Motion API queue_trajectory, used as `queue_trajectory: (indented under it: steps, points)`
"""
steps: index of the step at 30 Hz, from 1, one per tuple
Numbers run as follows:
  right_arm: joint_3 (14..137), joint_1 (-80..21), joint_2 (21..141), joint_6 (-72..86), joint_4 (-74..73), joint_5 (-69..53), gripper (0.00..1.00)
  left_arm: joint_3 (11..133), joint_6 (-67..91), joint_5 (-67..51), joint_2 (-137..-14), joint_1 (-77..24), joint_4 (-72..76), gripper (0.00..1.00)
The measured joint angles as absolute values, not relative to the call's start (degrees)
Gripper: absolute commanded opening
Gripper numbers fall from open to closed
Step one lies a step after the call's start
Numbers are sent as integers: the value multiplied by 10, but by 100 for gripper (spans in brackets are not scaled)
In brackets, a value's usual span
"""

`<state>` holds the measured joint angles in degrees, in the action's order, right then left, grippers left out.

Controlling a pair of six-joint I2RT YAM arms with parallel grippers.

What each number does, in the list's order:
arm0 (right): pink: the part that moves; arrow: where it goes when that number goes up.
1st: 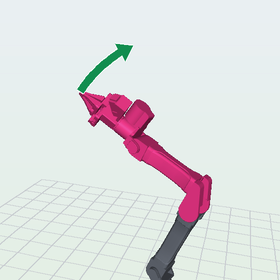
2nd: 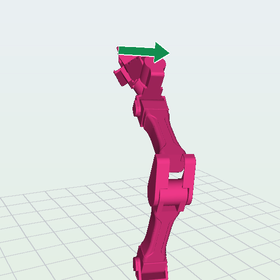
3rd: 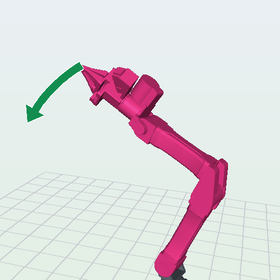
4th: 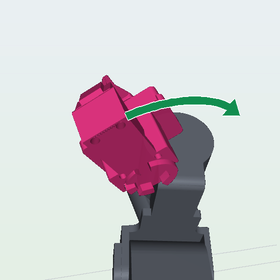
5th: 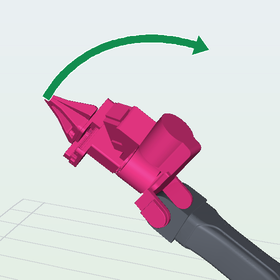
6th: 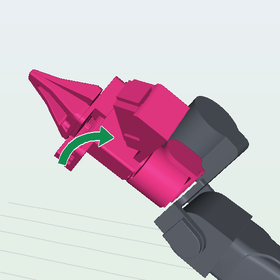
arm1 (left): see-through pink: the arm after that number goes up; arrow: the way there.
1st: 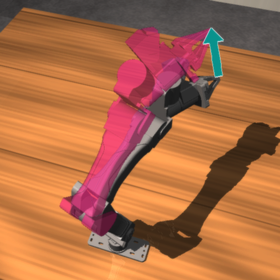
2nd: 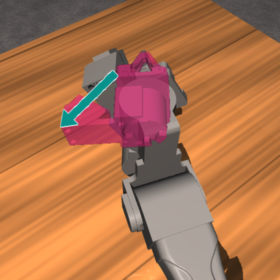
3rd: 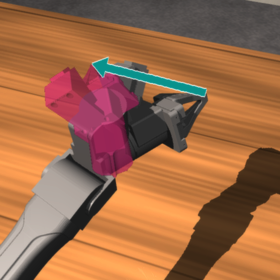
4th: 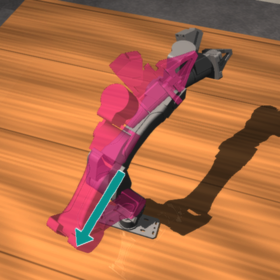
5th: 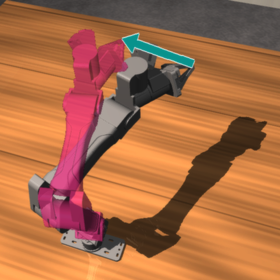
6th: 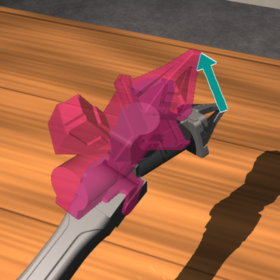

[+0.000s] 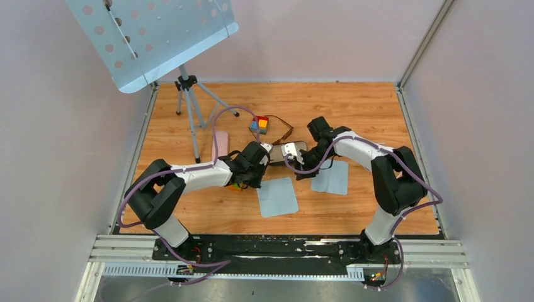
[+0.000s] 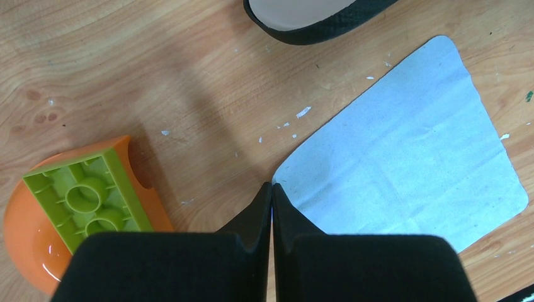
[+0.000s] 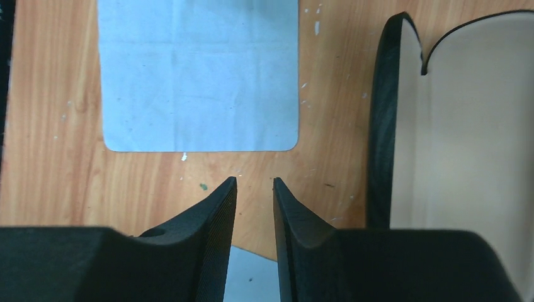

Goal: Organize the sunglasses
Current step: Fold the glasses cleaning cloth at the center of the board.

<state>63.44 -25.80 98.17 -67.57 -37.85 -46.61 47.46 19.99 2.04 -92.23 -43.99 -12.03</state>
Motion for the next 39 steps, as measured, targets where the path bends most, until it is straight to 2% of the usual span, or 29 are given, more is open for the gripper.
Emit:
queue_trajectory:
  steps: [19, 39]
  points:
    - [663, -310, 1036, -750, -336, -420, 36, 471, 200, 16, -920, -435, -120, 0]
    - [703, -333, 1079, -803, -362, -373, 33, 471, 200, 2, -920, -424, -118, 0]
